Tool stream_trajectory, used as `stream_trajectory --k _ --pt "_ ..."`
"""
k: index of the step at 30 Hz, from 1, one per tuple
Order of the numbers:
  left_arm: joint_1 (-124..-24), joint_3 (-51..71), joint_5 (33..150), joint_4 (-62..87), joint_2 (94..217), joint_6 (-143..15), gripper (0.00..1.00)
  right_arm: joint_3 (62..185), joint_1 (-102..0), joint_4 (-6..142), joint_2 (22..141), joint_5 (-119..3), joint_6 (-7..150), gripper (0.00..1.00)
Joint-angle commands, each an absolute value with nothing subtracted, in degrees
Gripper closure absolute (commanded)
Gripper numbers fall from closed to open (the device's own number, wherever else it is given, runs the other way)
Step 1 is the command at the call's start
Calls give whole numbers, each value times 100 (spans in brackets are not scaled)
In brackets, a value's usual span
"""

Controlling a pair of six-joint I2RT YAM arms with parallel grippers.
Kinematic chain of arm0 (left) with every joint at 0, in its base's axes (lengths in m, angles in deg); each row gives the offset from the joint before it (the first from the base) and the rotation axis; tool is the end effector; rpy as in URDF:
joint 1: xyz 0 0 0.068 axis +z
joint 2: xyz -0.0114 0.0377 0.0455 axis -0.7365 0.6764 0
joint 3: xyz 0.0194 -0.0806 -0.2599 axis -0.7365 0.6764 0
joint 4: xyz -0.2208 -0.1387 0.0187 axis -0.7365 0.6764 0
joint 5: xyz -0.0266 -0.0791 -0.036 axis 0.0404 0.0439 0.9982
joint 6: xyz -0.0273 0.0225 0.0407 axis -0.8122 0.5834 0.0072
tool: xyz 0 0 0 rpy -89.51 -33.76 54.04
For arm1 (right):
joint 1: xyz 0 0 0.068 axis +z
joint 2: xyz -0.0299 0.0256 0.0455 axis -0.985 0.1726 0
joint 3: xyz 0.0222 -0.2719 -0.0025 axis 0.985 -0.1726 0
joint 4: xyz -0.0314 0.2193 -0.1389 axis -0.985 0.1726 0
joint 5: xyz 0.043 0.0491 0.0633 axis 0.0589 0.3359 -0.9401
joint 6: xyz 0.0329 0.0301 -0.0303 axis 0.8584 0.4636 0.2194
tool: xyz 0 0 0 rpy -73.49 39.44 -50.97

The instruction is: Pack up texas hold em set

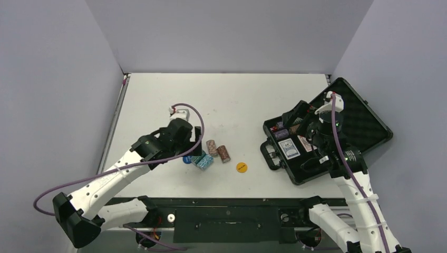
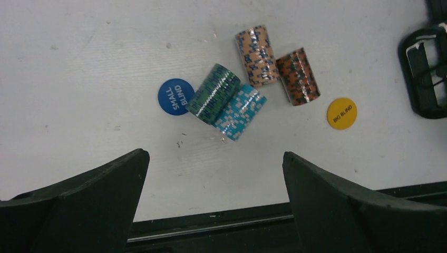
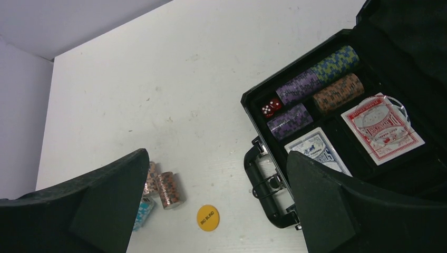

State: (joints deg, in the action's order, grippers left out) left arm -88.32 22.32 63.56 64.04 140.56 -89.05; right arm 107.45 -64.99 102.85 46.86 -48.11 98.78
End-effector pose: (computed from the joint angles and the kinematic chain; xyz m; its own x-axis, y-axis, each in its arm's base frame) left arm 0.1628 -0.1253 0.3170 -0.7385 -0.0969 -0.6672 0.0235 0.9853 -0.1691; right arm 0.1581 0.0414 0.3780 -0.4334 0.4604 -0.7747 0.0127 0.8627 0.5056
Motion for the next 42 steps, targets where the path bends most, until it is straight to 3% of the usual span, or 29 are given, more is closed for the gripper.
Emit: stream_trajectory --k 1,15,42 --pt "-9640 2144 6017 6508 14429 -9361 3 10671 -6433 10528 4533 -4944 9900 0" --pt "-10655 1785 6188 6408 15944 -9828 19 10129 -6415 11029 4139 -4944 9724 0" --pt "-10128 1986 7365 5789 17008 -6980 29 9695 -6407 10464 3892 -6026 9568 0"
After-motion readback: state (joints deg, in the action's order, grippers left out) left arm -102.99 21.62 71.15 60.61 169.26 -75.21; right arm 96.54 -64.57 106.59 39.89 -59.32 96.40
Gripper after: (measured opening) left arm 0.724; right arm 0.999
